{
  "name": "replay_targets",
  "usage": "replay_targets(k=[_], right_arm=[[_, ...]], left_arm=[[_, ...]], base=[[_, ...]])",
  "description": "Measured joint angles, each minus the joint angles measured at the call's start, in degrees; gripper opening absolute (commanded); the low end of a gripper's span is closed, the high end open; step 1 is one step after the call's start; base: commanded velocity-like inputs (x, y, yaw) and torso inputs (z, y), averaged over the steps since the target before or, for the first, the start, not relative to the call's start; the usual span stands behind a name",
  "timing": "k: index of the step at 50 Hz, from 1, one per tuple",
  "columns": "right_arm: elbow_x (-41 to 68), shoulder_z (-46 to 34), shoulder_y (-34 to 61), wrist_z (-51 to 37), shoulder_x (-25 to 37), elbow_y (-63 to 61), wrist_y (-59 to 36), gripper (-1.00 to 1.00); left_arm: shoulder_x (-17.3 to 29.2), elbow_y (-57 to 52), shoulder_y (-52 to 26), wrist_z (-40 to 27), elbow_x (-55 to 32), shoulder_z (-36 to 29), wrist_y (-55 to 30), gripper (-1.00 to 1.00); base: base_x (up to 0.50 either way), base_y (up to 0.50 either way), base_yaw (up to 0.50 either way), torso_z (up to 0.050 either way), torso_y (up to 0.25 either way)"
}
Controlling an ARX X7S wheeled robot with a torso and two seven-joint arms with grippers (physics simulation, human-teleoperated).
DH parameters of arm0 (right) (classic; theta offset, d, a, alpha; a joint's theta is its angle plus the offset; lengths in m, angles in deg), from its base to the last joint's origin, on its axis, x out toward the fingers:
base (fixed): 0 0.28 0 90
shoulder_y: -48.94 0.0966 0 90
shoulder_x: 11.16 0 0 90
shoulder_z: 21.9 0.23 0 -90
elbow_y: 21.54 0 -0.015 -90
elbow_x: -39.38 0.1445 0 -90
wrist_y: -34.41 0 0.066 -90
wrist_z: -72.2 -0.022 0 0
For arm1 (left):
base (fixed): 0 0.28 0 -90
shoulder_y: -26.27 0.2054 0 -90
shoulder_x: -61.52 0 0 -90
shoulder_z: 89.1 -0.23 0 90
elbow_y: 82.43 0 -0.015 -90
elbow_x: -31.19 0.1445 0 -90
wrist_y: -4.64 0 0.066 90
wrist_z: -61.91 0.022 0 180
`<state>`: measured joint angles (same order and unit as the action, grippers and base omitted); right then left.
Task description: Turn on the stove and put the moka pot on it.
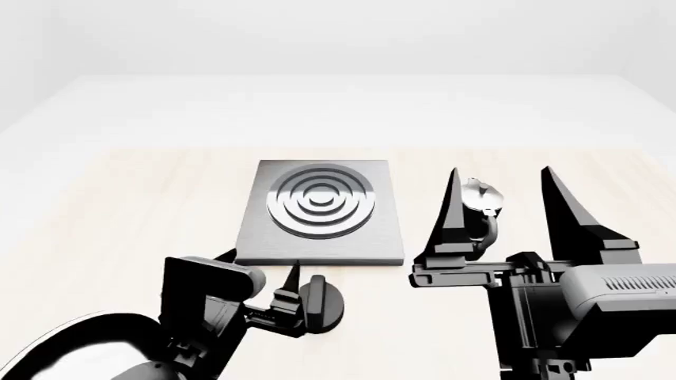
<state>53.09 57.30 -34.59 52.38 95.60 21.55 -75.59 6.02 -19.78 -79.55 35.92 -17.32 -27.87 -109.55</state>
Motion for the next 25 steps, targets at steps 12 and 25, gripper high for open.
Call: replay_targets(k=[12,25], right_arm=[[0.0,-0.3,-0.4,-0.3,0.4,0.3,0.9,1.00],[0.5,-0.5,-0.2,-0.8,0.9,0.0,0.7,1.00]], left_arm=[[-2.6,6.3,-0.4,3.9,-1.8,-2.2,-0.7,1.00],[-5.0,11.8,-1.2,7.7,-2.4,-4.0,-0.6,1.00]], base=[[0.00,0.00,0.00,0.000,0.000],[0.00,0.00,0.00,0.000,0.000]])
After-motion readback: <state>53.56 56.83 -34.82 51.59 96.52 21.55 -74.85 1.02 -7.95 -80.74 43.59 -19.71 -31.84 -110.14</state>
